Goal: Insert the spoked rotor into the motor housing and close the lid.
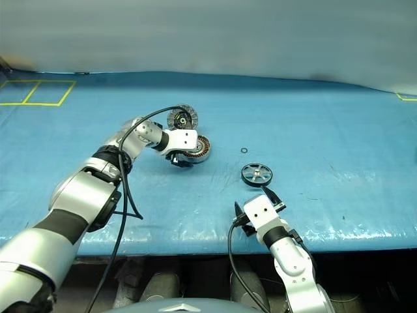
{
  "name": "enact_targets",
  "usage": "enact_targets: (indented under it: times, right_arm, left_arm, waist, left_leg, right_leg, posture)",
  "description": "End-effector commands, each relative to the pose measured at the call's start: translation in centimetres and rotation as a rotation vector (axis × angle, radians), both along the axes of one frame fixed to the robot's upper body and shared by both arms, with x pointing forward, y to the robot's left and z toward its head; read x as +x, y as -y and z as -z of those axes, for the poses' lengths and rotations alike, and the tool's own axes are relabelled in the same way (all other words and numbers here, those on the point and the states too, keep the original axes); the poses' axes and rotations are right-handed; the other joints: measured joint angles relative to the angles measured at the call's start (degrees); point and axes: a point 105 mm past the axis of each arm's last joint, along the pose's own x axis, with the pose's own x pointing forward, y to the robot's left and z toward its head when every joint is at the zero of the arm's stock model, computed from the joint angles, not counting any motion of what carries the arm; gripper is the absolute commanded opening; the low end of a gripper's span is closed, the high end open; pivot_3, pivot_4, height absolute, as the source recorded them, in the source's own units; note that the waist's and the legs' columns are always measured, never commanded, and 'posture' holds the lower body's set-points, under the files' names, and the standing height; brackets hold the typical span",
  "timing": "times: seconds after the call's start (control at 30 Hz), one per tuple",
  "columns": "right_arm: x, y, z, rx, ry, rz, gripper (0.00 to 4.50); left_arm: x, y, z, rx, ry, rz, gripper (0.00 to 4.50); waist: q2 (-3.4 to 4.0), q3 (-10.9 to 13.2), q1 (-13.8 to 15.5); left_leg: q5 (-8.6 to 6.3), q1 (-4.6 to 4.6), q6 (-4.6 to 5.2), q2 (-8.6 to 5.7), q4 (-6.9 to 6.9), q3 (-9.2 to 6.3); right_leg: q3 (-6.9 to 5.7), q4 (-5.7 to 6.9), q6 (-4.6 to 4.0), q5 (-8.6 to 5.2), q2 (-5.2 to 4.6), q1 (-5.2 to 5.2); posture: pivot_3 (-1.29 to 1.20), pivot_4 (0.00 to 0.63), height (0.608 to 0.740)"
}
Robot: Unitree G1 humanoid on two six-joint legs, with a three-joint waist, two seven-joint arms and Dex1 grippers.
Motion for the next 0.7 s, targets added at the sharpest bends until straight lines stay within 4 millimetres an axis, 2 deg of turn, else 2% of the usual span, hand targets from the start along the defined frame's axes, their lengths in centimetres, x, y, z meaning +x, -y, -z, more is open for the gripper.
enact_targets:
  times: [0.03,0.27,0.37,0.5,0.57,0.7]
  right_arm:
    - [0.0,0.0,-1.0,0.004,0.045,0.002,4.50]
    - [0.0,-0.1,-0.9,0.000,0.043,0.000,4.50]
    - [0.0,0.0,-0.9,-0.003,0.045,0.003,4.50]
    - [0.1,0.0,-0.9,-0.006,0.047,0.004,4.50]
    - [0.1,0.0,-0.9,-0.008,0.048,0.002,4.50]
    - [0.2,0.0,-1.0,-0.008,0.051,0.000,4.50]
  left_arm:
    - [0.1,0.5,0.0,0.012,0.025,0.014,3.56]
    - [0.6,-0.6,1.0,0.089,0.060,-0.034,3.56]
    - [0.6,-0.8,1.2,0.102,0.072,-0.035,2.69]
    - [0.0,-0.1,1.2,0.076,0.030,0.010,2.69]
    - [-0.3,0.2,1.3,0.064,0.012,0.025,2.17]
    - [-0.3,0.7,0.8,0.021,0.036,0.051,2.10]
  waist:
    - [0.00,0.00,0.01]
    - [-0.01,-0.01,0.00]
    - [-0.02,-0.03,-0.05]
    - [-0.03,-0.03,-0.13]
    - [-0.03,-0.05,-0.15]
    - [-0.03,-0.05,-0.02]
  left_leg:
    - [0.00,0.00,0.00,0.00,0.00,0.00]
    - [0.00,0.06,0.00,0.00,0.01,0.00]
    - [0.00,0.16,-0.01,0.00,0.01,0.02]
    - [0.01,0.34,-0.02,0.00,0.00,0.06]
    - [0.01,0.43,-0.02,0.00,-0.01,0.08]
    - [0.01,0.49,-0.02,0.00,-0.02,0.08]
  right_leg:
    - [0.00,0.00,0.00,0.00,0.00,0.00]
    - [0.01,0.02,0.00,0.00,0.00,0.06]
    - [0.02,0.06,0.00,0.00,0.00,0.13]
    - [0.05,0.19,0.09,-0.06,0.02,0.25]
    - [0.07,0.26,0.06,-0.09,0.02,0.27]
    - [0.08,0.35,0.05,-0.14,0.02,0.29]
  posture:
    - [0.00,0.150,0.740]
    - [0.00,0.150,0.740]
    - [0.00,0.150,0.740]
    - [0.00,0.150,0.740]
    - [0.00,0.150,0.740]
    - [0.00,0.150,0.740]
